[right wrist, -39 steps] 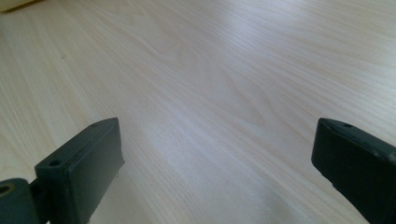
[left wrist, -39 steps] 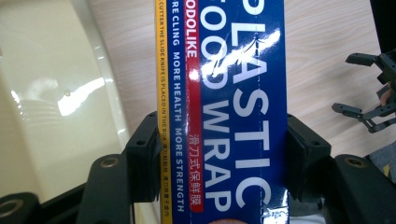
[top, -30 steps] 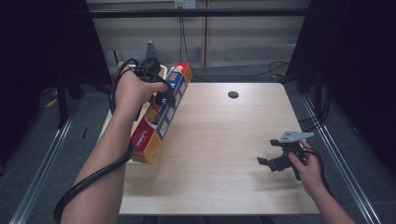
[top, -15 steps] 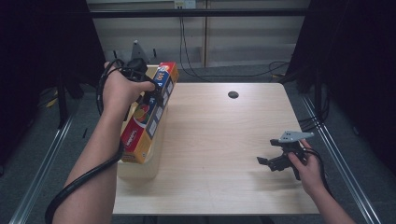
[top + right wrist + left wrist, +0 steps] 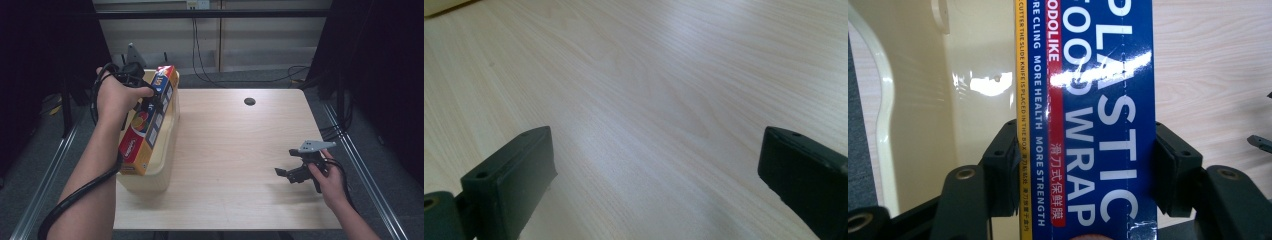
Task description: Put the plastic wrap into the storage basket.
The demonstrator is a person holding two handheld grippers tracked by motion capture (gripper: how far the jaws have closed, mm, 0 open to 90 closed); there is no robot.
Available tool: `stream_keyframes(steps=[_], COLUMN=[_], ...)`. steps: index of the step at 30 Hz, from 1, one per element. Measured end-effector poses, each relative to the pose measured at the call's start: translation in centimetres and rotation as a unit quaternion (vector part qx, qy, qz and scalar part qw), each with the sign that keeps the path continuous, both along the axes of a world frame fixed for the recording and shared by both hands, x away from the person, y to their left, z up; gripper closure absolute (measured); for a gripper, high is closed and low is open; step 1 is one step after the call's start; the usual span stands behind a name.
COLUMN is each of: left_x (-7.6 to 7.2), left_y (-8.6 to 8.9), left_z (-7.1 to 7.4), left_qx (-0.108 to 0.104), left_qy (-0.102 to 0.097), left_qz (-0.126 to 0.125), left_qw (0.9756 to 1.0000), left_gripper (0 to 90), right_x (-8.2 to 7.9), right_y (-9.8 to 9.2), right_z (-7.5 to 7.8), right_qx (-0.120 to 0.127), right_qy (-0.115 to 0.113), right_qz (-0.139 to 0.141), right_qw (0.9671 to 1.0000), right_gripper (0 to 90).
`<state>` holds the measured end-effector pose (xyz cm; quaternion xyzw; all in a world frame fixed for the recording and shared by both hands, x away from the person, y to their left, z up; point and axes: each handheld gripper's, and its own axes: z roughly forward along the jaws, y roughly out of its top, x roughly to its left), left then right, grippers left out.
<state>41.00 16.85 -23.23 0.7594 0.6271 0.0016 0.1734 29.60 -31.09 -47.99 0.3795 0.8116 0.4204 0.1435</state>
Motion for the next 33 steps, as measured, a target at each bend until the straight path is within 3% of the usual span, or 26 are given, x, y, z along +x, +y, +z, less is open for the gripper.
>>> stream_keyframes(steps=[15,33], left_x=[0.0,0.1], left_y=[0.9,1.7], left_z=[-0.4,-2.4], left_qx=[0.006,0.018], left_qy=[-0.002,0.014], left_qz=[0.019,0.033], left_qw=[0.9998,0.9992], left_gripper=[40.6,40.6], right_x=[-0.1,-0.1], right_y=[-0.1,0.1], right_z=[0.1,0.1], right_qx=[0.002,0.0], right_qy=[0.002,-0.001], right_qz=[0.0,-0.001], right_qw=[1.0,1.0], right_gripper=[1.6,1.6])
